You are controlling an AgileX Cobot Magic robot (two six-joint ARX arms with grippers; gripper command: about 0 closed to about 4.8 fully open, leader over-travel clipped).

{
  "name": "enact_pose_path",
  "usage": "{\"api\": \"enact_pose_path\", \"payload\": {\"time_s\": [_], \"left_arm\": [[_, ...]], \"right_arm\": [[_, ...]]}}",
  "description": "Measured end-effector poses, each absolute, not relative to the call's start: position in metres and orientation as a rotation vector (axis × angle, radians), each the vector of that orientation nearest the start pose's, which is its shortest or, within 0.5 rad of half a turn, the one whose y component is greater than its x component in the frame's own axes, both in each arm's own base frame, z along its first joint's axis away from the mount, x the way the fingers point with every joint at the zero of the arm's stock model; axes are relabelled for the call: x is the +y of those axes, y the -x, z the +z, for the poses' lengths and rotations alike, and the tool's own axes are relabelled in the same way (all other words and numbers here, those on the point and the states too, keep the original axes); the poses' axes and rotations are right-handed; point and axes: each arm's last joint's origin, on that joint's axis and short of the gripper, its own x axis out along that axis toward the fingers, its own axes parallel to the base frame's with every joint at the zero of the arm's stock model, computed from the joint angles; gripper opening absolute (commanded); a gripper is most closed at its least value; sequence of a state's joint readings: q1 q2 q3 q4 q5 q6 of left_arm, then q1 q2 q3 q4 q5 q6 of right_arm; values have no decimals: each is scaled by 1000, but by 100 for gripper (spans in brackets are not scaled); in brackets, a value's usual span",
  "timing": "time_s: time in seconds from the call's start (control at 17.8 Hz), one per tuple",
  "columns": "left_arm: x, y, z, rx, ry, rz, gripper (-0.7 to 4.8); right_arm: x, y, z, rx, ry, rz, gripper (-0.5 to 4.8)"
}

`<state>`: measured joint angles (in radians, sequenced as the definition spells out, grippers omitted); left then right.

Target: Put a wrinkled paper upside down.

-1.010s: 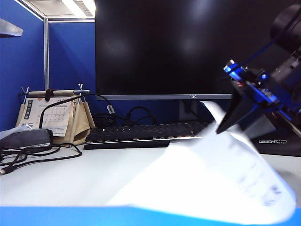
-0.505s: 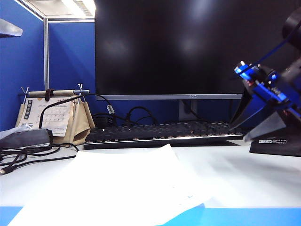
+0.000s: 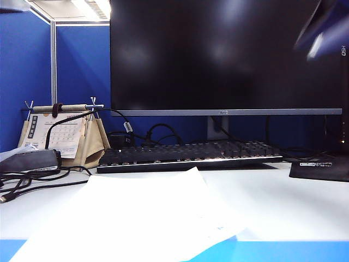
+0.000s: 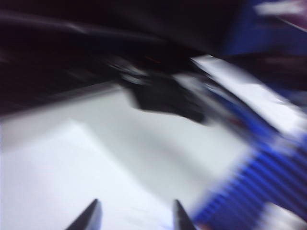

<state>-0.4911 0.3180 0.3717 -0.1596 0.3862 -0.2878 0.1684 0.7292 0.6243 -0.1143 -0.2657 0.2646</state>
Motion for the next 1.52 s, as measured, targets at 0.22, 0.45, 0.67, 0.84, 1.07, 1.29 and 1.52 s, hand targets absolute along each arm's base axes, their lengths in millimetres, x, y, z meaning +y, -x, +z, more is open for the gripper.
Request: {"api": "enact_pose_path", "payload": {"time_s": [0.22,0.45,0.67,0.84,1.07,1.29,1.52], "left_arm": [[-52,-93,244,203,120,-557,177],[-51,-96,227,235,51,-463,173],[-51,-98,190,368,57,-414,173],[-50,-99,181,377,84,-374,173],[-49,-97,148,469,54,-351,174],[-49,-99,145,416,51,-344,174],[-48,-97,127,456,29,-327,-17]], "right_arm": [[20,-102,316,36,-129,255,152],[8,-56,294,37,-32,118,150],[6,-49,254,86,-85,94,115],[8,-58,243,85,-192,97,115],[13,-82,187,196,-180,90,116],[14,-89,154,283,-171,88,116],[14,-90,150,286,-170,82,-1]]}}
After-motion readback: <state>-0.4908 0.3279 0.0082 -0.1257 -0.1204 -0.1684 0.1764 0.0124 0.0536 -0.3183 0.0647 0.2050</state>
